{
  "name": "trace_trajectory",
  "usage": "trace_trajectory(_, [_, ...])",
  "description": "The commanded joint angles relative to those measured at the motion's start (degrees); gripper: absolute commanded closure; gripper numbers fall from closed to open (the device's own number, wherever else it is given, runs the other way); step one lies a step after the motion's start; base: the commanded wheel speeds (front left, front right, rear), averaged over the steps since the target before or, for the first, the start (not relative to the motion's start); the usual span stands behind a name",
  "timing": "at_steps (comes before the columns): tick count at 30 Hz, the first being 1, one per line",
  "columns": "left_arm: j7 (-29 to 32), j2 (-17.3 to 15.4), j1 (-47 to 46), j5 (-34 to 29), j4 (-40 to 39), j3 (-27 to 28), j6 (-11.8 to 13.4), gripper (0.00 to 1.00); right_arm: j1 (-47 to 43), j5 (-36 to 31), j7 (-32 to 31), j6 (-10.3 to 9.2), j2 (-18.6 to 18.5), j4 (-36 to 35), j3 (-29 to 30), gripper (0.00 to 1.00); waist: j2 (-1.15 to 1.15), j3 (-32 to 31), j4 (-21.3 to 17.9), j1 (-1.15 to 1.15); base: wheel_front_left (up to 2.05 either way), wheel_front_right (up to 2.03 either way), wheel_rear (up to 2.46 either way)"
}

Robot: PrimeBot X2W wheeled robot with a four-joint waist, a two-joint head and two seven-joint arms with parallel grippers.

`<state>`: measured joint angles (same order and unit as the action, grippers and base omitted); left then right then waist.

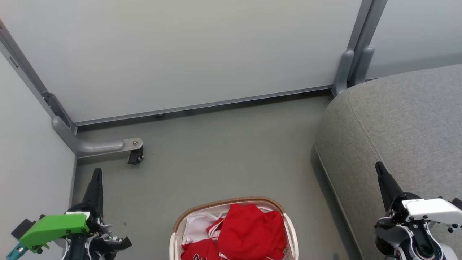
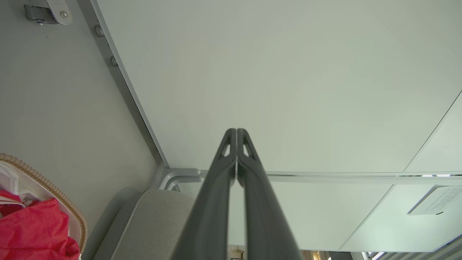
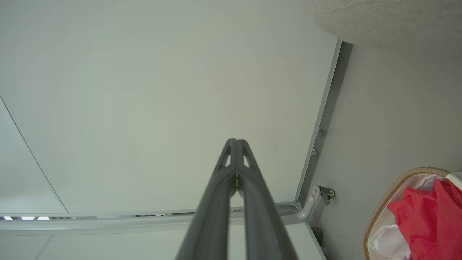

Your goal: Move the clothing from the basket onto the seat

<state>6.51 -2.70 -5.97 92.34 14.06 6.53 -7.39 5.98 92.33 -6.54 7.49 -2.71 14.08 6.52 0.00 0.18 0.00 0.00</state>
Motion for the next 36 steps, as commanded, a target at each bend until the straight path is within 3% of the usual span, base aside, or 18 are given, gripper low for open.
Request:
trace_trajectory(1, [0.20, -0.37, -0.59, 0.16, -0.12, 0.08, -0.28, 1.00, 0.46, 0.18, -0.14, 0.00, -0.35, -0.19, 0.08, 1.00, 0.00, 0.00, 0.00, 0.00, 0.00, 0.00, 0.00])
trace_trajectory(9, [0.20, -0.37, -0.60, 0.16, -0.12, 0.08, -0.28, 1.00, 0.46, 0.18, -0.14, 0.00, -0.36, -0.19, 0.08, 1.00, 0.00, 0.00, 0.00, 0.00, 0.00, 0.00, 0.00])
trace_trajectory(10, [-0.02, 0.04, 0.07, -0.01, 0.24, -0.03, 0.01, 0.00, -0.10, -0.01, 0.00, 0.00, 0.08, 0.23, 0.00, 0.00, 0.00, 0.00, 0.00, 0.00, 0.00, 0.00, 0.00])
trace_trajectory(24, [-2.99, 0.28, 2.15, -1.49, 1.31, -3.73, 0.07, 0.00, -2.43, -2.46, 2.98, -0.02, 0.55, 2.07, -0.95, 0.00, 0.00, -0.15, 0.02, 0.00, 0.00, 0.00, 0.00])
trace_trajectory(36, [-6.04, 0.18, 2.46, -9.12, 0.18, -5.42, 0.03, 0.00, -2.68, -13.62, 6.04, -0.01, 0.39, 0.68, 0.89, 0.00, 0.00, -0.22, 0.04, 0.00, 0.00, 0.00, 0.00])
